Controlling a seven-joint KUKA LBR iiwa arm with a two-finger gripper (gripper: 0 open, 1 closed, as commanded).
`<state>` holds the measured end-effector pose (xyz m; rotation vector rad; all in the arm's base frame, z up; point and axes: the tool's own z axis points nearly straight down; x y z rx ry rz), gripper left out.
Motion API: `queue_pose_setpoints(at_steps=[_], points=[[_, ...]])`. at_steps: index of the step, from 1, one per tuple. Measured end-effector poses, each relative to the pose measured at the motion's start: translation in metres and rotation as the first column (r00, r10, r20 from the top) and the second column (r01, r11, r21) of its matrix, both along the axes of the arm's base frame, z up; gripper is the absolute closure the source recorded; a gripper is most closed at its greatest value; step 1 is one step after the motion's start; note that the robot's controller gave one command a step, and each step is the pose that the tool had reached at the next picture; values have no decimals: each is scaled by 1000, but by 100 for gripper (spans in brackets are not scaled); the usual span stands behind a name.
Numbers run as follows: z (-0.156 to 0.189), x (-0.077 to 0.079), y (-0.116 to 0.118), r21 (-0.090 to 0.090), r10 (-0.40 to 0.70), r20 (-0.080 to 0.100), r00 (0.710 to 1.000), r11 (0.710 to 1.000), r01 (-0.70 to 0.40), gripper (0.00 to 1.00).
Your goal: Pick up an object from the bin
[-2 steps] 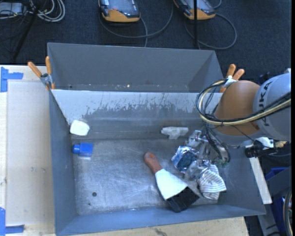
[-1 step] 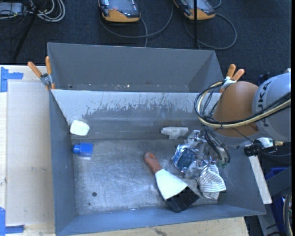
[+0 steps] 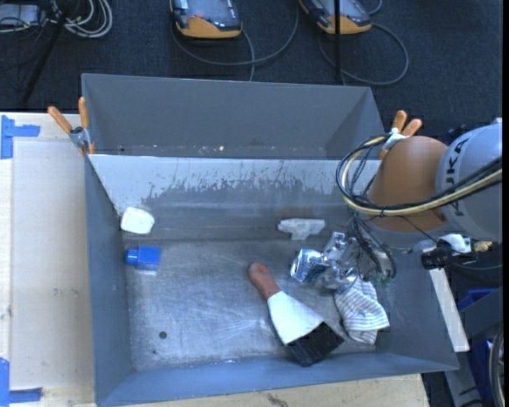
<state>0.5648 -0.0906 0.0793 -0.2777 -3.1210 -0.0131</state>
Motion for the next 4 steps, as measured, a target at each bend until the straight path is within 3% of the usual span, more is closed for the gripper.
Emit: queue_pose_setpoints(at_steps=[4], points=[[21, -1, -2, -8, 0, 7, 1000, 1000, 0, 100]])
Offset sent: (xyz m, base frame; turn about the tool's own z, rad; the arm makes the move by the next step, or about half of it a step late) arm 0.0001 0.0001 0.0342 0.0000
